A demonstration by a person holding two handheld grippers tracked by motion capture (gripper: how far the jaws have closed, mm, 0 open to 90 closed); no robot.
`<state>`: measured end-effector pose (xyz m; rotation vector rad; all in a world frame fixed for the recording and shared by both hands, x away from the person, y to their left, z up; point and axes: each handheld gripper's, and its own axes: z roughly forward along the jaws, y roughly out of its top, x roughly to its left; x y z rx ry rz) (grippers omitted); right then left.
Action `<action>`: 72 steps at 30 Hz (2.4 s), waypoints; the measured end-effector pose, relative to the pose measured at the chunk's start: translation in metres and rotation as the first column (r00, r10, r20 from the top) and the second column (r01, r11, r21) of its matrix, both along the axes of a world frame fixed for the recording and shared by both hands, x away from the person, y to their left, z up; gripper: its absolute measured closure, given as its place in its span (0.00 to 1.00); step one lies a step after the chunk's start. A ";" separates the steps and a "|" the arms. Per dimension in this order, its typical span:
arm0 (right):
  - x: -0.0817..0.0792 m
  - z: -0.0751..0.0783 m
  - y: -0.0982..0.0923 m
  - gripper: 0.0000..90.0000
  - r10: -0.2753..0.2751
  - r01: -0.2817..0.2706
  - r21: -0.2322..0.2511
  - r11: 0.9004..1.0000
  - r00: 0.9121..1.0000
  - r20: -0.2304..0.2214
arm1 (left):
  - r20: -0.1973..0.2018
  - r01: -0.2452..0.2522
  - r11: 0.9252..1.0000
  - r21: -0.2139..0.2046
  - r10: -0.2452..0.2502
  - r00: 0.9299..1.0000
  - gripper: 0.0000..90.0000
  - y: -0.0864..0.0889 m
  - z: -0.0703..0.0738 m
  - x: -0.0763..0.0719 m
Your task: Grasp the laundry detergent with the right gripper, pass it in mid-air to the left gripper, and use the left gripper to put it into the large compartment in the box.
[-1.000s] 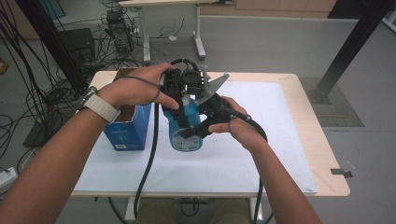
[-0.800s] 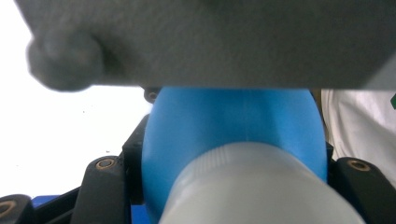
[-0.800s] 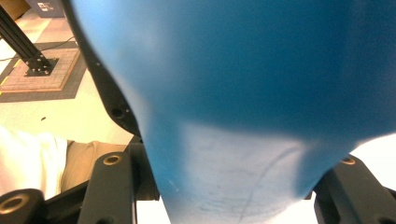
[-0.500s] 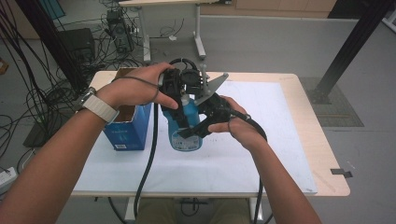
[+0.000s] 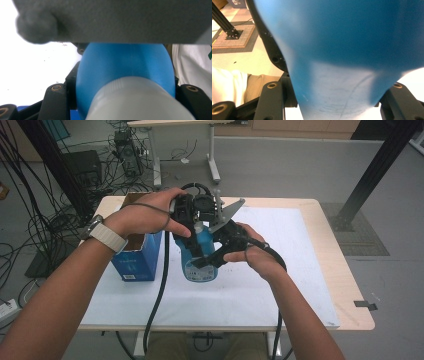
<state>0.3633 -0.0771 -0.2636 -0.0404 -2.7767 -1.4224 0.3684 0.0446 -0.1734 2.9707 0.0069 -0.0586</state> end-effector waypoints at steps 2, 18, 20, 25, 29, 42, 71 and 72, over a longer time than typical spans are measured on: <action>0.000 0.000 0.000 0.49 0.001 -0.001 0.000 1.000 1.000 0.000 | -0.001 0.001 1.000 0.001 -0.001 1.000 0.44 0.000 0.000 0.000; 0.000 0.002 -0.001 0.49 0.002 -0.002 -0.007 1.000 1.000 0.007 | 0.002 -0.004 1.000 -0.009 0.004 1.000 0.44 0.000 0.001 -0.001; 0.000 0.002 -0.001 0.49 0.003 -0.003 -0.007 1.000 1.000 0.005 | 0.005 -0.001 1.000 -0.005 0.001 1.000 0.44 0.000 0.002 -0.001; 0.000 0.002 0.000 0.49 0.007 -0.007 -0.002 1.000 1.000 0.009 | 0.002 -0.007 1.000 -0.004 0.007 1.000 0.44 0.001 0.002 -0.002; 0.000 0.003 0.000 0.49 0.005 -0.005 -0.004 1.000 1.000 0.007 | 0.004 -0.013 1.000 -0.008 0.013 1.000 0.44 0.001 0.002 -0.002; -0.001 0.003 0.002 0.49 0.007 -0.007 -0.006 1.000 1.000 0.008 | 0.008 -0.020 1.000 -0.011 0.020 1.000 0.44 0.003 0.002 -0.003; 0.000 0.003 0.003 0.49 0.011 -0.011 -0.005 1.000 1.000 0.008 | -0.004 -0.075 0.996 -0.050 0.075 0.997 0.44 0.005 -0.001 -0.005; 0.000 0.003 0.003 0.49 0.012 -0.012 -0.005 1.000 1.000 0.007 | -0.004 -0.074 0.996 -0.047 0.074 0.997 0.44 0.005 -0.001 -0.005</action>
